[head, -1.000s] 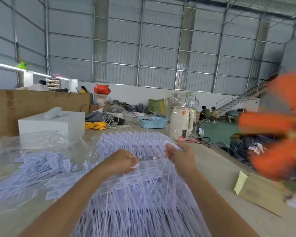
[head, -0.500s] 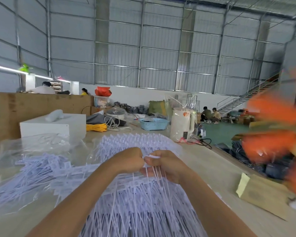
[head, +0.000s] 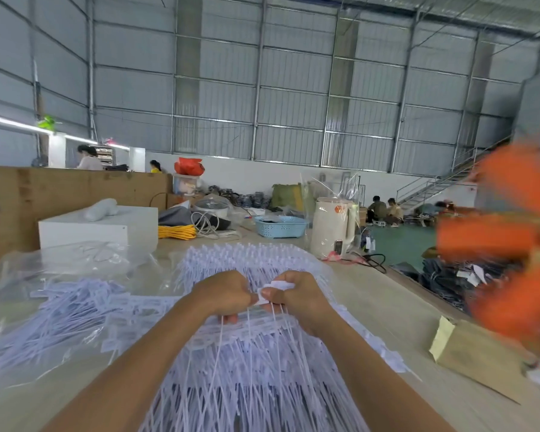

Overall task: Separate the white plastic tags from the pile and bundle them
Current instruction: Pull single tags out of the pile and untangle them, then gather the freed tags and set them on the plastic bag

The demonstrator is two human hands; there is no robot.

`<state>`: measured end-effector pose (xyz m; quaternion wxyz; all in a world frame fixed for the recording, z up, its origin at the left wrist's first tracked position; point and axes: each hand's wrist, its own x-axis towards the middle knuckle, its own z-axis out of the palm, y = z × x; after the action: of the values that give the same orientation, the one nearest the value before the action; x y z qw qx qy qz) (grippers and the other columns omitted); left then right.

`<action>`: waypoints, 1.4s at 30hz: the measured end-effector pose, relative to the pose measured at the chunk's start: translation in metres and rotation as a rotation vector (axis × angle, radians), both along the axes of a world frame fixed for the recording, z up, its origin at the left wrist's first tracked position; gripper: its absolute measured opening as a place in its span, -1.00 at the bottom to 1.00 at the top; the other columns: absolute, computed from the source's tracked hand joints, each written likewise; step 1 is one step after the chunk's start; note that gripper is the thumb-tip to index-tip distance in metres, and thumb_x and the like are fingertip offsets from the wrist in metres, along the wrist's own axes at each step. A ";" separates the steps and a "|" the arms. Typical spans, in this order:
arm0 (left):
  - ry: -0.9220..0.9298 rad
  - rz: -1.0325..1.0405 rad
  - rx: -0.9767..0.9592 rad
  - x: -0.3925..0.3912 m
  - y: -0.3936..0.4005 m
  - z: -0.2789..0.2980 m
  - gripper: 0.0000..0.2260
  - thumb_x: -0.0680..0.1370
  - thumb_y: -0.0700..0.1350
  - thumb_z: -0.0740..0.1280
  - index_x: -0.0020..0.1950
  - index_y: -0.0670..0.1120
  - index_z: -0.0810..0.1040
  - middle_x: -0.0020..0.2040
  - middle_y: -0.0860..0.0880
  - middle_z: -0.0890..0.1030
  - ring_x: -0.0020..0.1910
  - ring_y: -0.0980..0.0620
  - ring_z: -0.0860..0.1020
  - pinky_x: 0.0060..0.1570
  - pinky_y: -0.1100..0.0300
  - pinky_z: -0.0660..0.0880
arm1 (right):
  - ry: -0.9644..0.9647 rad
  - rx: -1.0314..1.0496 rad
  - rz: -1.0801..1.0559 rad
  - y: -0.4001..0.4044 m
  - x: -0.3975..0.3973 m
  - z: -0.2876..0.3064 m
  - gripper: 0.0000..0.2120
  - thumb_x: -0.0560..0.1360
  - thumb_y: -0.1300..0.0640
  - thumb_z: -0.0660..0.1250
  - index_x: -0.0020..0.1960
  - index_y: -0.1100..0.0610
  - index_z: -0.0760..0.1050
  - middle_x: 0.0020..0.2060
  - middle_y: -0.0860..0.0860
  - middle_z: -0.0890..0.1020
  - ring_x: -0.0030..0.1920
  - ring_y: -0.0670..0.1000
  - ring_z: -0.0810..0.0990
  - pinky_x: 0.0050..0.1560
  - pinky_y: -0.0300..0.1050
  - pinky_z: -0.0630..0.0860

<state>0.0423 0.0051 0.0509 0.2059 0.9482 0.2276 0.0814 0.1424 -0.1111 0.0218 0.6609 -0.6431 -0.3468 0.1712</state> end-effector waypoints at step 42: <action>-0.016 0.185 0.553 -0.014 0.007 0.009 -0.67 0.62 0.06 0.13 -0.31 -0.04 0.32 -0.33 0.05 0.37 -0.20 -0.01 0.46 -0.25 0.18 0.33 | 0.532 0.341 -0.114 -0.036 0.044 0.013 -0.95 0.47 0.47 0.27 -0.12 0.37 0.48 -0.24 0.20 0.60 -0.28 0.04 0.61 -0.33 -0.23 0.62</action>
<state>0.0279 0.0123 0.0600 -0.0670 0.9430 0.2805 0.1662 0.1867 -0.1467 0.0347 0.8351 -0.4743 -0.1490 0.2355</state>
